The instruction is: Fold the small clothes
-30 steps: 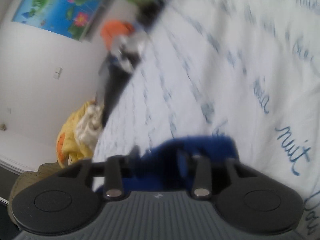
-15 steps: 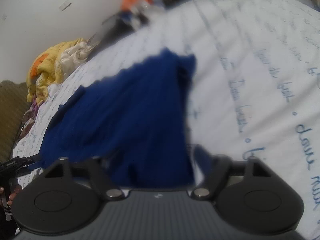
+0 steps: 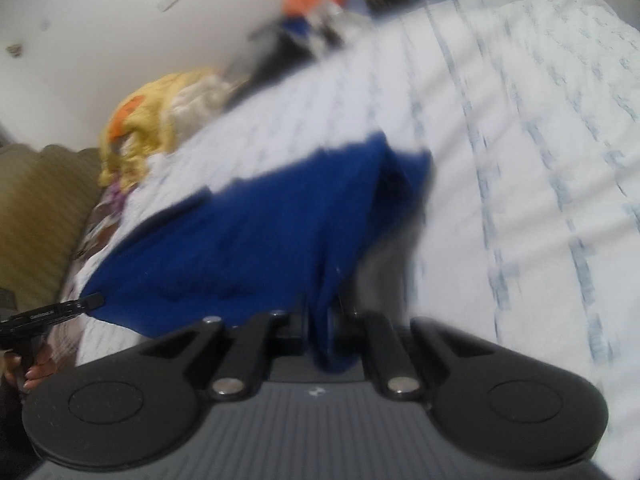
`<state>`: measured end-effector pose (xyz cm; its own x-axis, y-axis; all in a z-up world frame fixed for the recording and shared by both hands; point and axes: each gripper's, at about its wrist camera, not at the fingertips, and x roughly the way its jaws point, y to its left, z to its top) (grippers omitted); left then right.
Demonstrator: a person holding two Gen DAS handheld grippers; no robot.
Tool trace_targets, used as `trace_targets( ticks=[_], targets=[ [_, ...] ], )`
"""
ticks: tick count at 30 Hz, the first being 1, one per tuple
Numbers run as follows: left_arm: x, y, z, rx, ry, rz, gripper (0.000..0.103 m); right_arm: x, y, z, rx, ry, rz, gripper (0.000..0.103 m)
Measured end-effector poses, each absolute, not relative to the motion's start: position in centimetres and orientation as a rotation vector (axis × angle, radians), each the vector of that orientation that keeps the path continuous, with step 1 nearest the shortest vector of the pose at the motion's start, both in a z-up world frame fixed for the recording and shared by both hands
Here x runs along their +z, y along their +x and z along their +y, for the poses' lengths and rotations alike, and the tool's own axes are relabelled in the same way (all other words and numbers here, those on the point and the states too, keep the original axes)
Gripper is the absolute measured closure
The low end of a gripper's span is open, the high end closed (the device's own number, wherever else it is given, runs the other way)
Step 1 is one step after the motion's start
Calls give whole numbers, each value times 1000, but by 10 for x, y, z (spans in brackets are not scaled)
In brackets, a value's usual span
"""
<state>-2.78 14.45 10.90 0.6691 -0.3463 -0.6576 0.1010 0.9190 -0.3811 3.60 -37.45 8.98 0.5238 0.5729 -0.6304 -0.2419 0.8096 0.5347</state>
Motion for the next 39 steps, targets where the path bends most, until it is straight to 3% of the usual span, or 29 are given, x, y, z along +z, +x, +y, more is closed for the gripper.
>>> trace_targets(
  ticks=[2,6,7,9,10,11,13,14,17,20,21,22,23,26,29,31,33,34,35,39],
  targets=[
    [85,-45,147,-221,-313,869,93,82,11,-378,531,403,940,95],
    [49,-48,154,-116,-248,934,86,51,-1,-368,474,332,1034,84],
    [58,-43,151,-99,-210,892,74,53,7,-369,427,312,1037,84],
    [87,-32,136,-99,-86,734,37,69,27,-371,360,299,958,83],
    [101,-26,124,-104,-20,645,7,81,40,-371,356,293,889,82],
    [110,-19,112,-115,37,558,3,90,52,-368,361,287,830,77],
    [113,5,83,-165,159,469,7,100,87,-360,392,288,749,64],
    [106,26,69,-170,214,483,20,100,110,-355,398,294,749,57],
    [69,89,38,-160,311,619,52,80,173,-332,366,292,834,56],
    [38,130,32,-164,308,738,60,60,210,-307,339,230,881,56],
    [35,136,35,-156,289,725,66,52,215,-303,341,208,887,66],
    [35,140,44,-155,263,732,87,47,215,-299,362,182,865,79],
    [39,145,50,-153,219,744,89,42,210,-295,385,163,846,96],
    [56,140,71,-146,154,682,90,58,196,-297,402,174,752,96],
    [45,153,82,-106,121,738,89,68,200,-317,377,243,686,96],
    [36,154,89,-90,74,739,78,52,207,-316,349,235,728,95],
    [43,149,91,-56,60,724,57,34,208,-312,344,239,760,92],
    [49,144,94,-34,52,706,41,33,206,-311,332,247,758,91],
    [58,136,97,-25,34,672,42,37,203,-310,308,249,758,84],
    [88,116,90,-192,-72,602,42,81,169,-320,260,329,566,80]
  ],
)
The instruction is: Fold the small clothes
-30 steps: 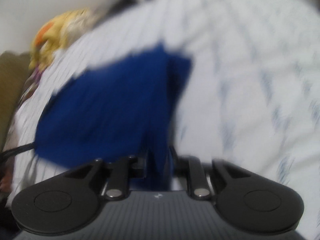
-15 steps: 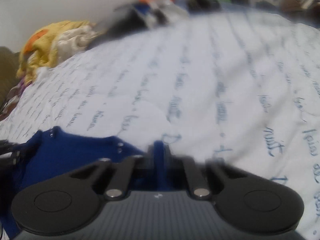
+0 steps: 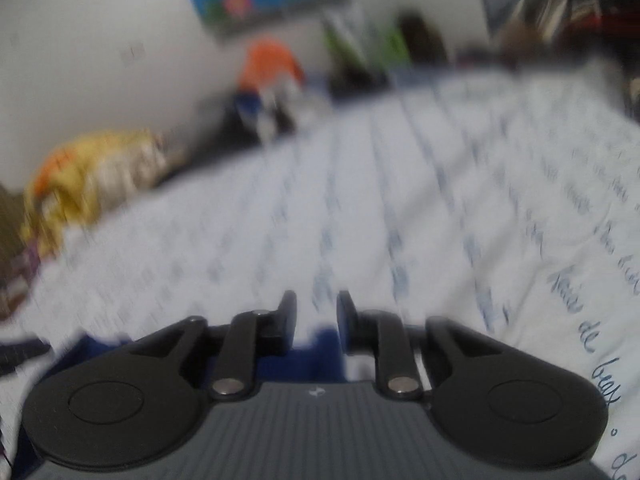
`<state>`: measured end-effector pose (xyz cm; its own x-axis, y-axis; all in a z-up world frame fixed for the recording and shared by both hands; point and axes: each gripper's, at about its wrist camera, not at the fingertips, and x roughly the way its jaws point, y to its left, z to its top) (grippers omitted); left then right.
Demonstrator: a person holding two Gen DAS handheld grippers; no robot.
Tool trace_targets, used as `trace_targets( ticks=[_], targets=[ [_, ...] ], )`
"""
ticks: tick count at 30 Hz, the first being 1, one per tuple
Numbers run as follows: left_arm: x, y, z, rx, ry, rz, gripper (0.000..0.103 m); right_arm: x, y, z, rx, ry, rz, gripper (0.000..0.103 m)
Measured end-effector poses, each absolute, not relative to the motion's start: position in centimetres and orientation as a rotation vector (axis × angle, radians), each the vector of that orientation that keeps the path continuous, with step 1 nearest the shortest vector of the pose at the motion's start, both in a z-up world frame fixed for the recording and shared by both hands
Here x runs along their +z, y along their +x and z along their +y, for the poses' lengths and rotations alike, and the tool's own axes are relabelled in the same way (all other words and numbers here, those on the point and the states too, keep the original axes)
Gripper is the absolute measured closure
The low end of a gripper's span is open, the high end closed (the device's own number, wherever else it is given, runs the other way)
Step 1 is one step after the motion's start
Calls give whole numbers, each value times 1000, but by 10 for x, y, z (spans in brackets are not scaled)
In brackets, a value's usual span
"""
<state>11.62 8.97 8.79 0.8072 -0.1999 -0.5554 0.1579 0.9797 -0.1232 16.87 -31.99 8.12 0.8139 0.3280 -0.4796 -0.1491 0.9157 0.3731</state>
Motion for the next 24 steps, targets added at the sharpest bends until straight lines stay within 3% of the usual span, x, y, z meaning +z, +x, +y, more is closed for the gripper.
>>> trace_targets(
  ticks=[1,3,4,7,8,12,15,19,20,22,23,24],
  targets=[
    [87,118,78,-224,-54,614,42,88,163,-313,296,333,542,77],
    [73,130,57,-270,-5,668,42,87,167,-289,391,288,608,57],
    [62,139,50,-281,9,710,43,79,171,-276,417,247,658,53],
    [37,154,56,-206,83,701,42,40,180,-253,356,57,735,53],
    [36,156,68,-196,58,694,43,33,170,-257,372,2,632,46],
    [36,150,76,-228,60,677,46,26,182,-280,342,153,643,45],
    [42,135,51,-139,139,653,43,24,181,-271,323,83,643,45],
    [60,97,37,-239,123,600,9,32,173,-261,272,31,657,44],
    [60,91,32,-252,132,602,5,39,162,-260,246,41,653,42],
    [47,87,31,-242,163,644,5,51,143,-260,265,69,639,31],
    [36,91,35,-212,173,678,2,54,133,-255,295,71,645,17],
    [23,95,46,-192,154,693,0,48,126,-249,332,49,667,9]
  ],
)
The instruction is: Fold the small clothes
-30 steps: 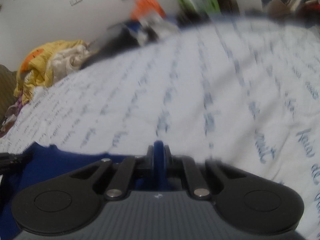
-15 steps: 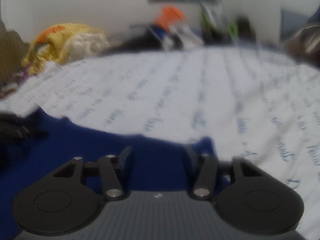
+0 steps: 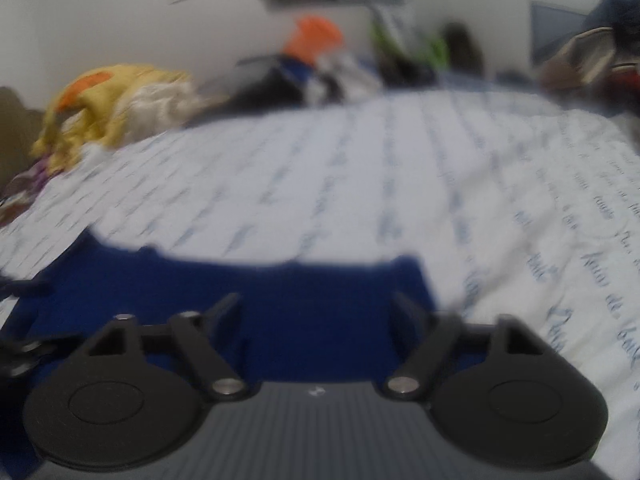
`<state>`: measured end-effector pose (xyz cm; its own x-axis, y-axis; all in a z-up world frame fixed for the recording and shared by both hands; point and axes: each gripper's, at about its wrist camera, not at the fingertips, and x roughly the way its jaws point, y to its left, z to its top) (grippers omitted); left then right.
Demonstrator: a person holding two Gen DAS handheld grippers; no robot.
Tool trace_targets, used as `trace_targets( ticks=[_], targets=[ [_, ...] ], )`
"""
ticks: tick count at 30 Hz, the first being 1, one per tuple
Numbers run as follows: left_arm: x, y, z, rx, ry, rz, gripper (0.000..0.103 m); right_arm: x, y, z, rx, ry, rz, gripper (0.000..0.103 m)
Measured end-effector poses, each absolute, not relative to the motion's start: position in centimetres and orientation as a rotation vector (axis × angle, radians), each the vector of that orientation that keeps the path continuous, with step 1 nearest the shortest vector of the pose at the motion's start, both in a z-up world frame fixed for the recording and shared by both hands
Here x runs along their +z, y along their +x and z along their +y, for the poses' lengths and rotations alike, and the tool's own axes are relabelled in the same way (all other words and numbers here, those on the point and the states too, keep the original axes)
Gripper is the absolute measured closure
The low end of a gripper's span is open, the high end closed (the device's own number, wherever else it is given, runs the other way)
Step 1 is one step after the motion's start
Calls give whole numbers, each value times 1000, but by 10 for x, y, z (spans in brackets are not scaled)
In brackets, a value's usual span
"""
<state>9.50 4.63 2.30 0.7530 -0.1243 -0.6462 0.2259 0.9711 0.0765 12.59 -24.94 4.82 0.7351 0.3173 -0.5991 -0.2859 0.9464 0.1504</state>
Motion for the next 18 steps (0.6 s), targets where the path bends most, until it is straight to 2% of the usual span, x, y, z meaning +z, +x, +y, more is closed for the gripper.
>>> trace_targets(
  ticks=[1,2,4,6,7,9,11,13,14,16,18],
  targets=[
    [18,99,62,-213,73,690,0,37,121,-242,354,-9,704,9],
    [19,103,73,-205,30,688,0,22,111,-239,361,-90,658,7],
    [20,100,74,-141,62,692,0,22,108,-247,367,-54,661,7],
    [29,86,63,-109,109,684,11,26,104,-249,344,-74,672,7],
    [35,74,58,-117,114,680,11,30,97,-247,316,-97,671,7],
    [44,48,51,-169,85,671,8,43,77,-242,299,-119,657,7],
    [41,30,43,-204,56,681,0,48,57,-239,363,-81,638,7],
    [24,29,36,-193,81,725,0,38,47,-234,407,-76,691,7],
    [18,22,35,-190,115,671,0,27,44,-232,400,-109,705,7],
    [19,19,41,-189,102,685,0,17,30,-243,444,-130,609,7],
    [25,14,46,-177,97,717,0,26,33,-253,425,-95,666,7]
  ],
)
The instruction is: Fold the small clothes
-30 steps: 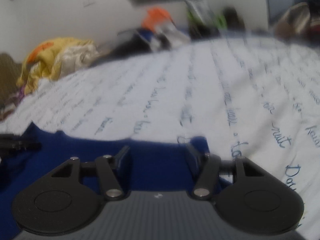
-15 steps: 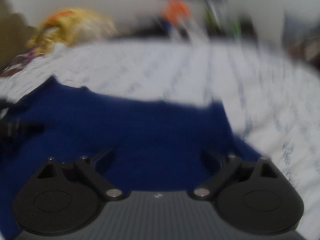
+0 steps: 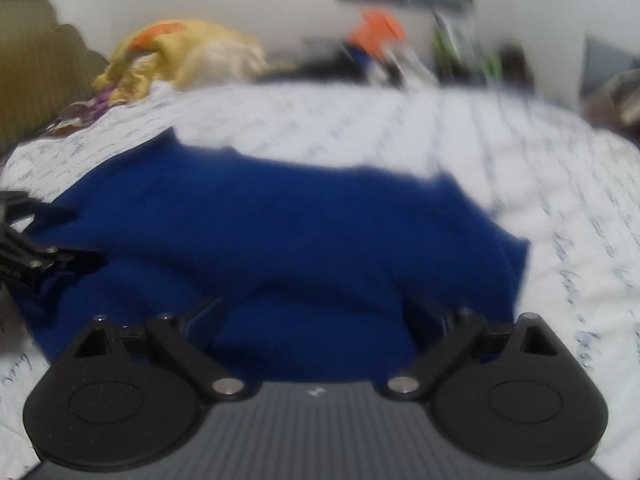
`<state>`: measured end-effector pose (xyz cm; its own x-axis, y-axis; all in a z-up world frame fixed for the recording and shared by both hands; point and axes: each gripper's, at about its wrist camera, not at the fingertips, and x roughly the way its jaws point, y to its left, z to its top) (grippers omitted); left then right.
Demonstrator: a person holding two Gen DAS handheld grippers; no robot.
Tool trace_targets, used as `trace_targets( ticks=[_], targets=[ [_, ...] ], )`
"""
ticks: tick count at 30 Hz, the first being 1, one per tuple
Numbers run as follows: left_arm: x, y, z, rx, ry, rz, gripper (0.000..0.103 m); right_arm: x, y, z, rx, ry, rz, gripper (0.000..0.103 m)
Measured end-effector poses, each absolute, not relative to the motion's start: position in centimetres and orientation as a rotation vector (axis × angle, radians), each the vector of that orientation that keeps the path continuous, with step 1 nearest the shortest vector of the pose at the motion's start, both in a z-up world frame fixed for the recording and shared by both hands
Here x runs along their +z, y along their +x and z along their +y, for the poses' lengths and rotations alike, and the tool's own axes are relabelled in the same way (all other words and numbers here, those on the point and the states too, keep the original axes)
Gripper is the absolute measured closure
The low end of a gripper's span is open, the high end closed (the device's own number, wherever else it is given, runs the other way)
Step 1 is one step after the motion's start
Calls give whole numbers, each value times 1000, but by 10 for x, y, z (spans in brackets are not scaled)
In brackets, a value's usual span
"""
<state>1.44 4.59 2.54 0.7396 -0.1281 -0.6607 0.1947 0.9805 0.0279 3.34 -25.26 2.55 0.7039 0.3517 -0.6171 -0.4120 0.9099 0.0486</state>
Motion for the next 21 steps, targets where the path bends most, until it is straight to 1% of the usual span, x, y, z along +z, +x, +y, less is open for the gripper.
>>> trace_targets(
  ticks=[2,5,7,8,9,10,12,13,16,17,19,20,21],
  targets=[
    [27,3,47,-179,97,739,0,37,31,-250,364,-98,711,6],
    [18,-15,40,-159,152,720,0,49,14,-242,406,-60,693,6],
    [16,-20,43,-150,130,699,0,35,6,-233,453,-106,738,5],
    [17,-21,44,-144,120,712,0,24,1,-230,445,-188,715,4],
    [20,-23,46,-143,112,729,0,20,-9,-235,471,-223,654,3],
    [23,-26,49,-149,98,748,0,21,-9,-243,477,-181,673,3],
    [28,-37,57,-145,58,778,4,32,-14,-246,423,-206,721,3],
    [31,-44,61,-152,28,785,4,39,-16,-244,370,-214,743,3],
    [27,-58,64,-156,4,791,2,54,-34,-241,422,-150,695,2],
    [25,-62,62,-147,28,777,2,51,-37,-237,435,-158,696,2],
    [24,-67,58,-138,62,778,2,28,-36,-232,426,-206,768,0],
    [26,-69,58,-138,59,781,2,23,-41,-244,442,-137,724,0],
    [29,-72,61,-139,44,787,3,23,-43,-249,452,-152,721,0]
  ],
)
